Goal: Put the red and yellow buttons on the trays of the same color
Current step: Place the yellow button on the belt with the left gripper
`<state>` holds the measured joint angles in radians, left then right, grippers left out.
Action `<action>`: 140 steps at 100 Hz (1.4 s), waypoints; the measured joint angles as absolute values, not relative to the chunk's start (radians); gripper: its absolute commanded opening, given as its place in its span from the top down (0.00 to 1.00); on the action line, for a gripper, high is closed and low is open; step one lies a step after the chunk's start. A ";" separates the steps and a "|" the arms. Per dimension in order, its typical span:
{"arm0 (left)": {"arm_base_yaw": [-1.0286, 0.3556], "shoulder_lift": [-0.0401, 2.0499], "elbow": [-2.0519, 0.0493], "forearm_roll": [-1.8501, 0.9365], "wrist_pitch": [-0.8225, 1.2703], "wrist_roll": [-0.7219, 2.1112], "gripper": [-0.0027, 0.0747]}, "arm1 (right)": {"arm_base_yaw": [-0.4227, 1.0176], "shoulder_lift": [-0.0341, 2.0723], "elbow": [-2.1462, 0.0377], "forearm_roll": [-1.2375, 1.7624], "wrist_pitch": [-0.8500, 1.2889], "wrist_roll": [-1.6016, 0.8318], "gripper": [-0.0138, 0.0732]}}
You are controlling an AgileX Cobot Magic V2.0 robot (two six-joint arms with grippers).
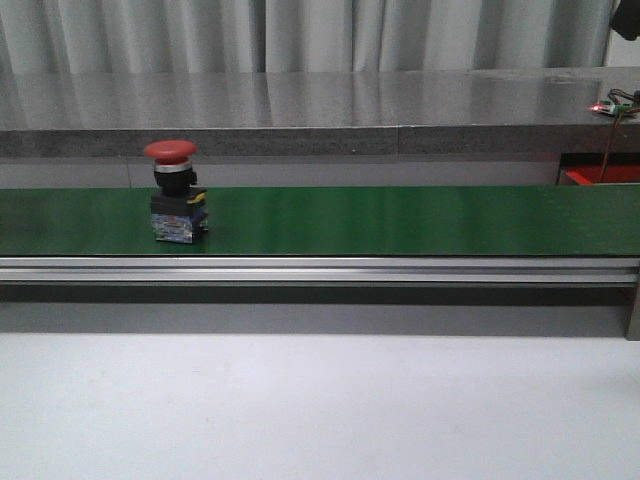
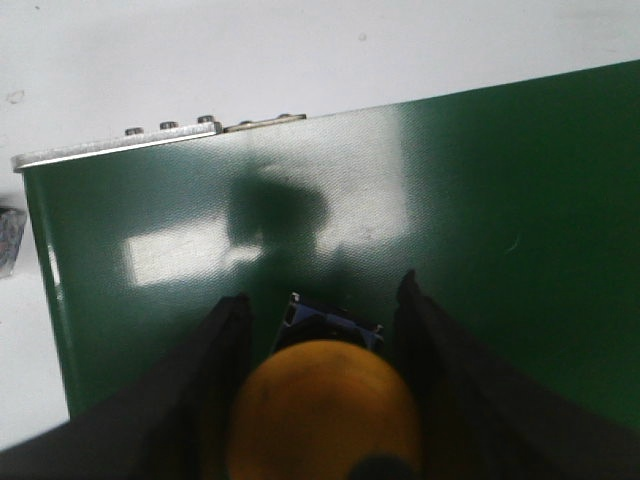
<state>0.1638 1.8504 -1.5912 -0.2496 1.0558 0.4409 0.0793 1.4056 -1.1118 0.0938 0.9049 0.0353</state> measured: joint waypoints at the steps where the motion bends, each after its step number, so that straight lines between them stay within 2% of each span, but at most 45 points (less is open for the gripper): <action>1: 0.164 1.850 -1.591 -0.250 1.056 0.441 0.69 | 0.079 1.406 -1.112 0.094 0.905 0.035 0.81; 32: 0.164 1.857 -1.585 -0.247 1.029 0.441 0.59 | 0.079 1.406 -1.112 0.094 0.905 0.035 0.81; 66: 0.164 1.863 -1.583 -0.246 1.022 0.441 0.58 | 0.079 1.406 -1.112 0.094 0.905 0.035 0.81; 80: 0.164 1.863 -1.583 -0.246 0.994 0.441 0.51 | 0.079 1.406 -1.112 0.094 0.905 0.035 0.81; 100: 0.164 1.863 -1.583 -0.246 0.985 0.441 0.33 | 0.079 1.406 -1.112 0.094 0.905 0.035 0.81; 107: 0.164 1.863 -1.583 -0.246 0.983 0.441 0.30 | 0.079 1.406 -1.112 0.094 0.905 0.035 0.81; 140: 0.164 1.823 -1.608 -0.269 0.992 0.441 0.30 | 0.079 1.406 -1.112 0.094 0.905 0.035 0.81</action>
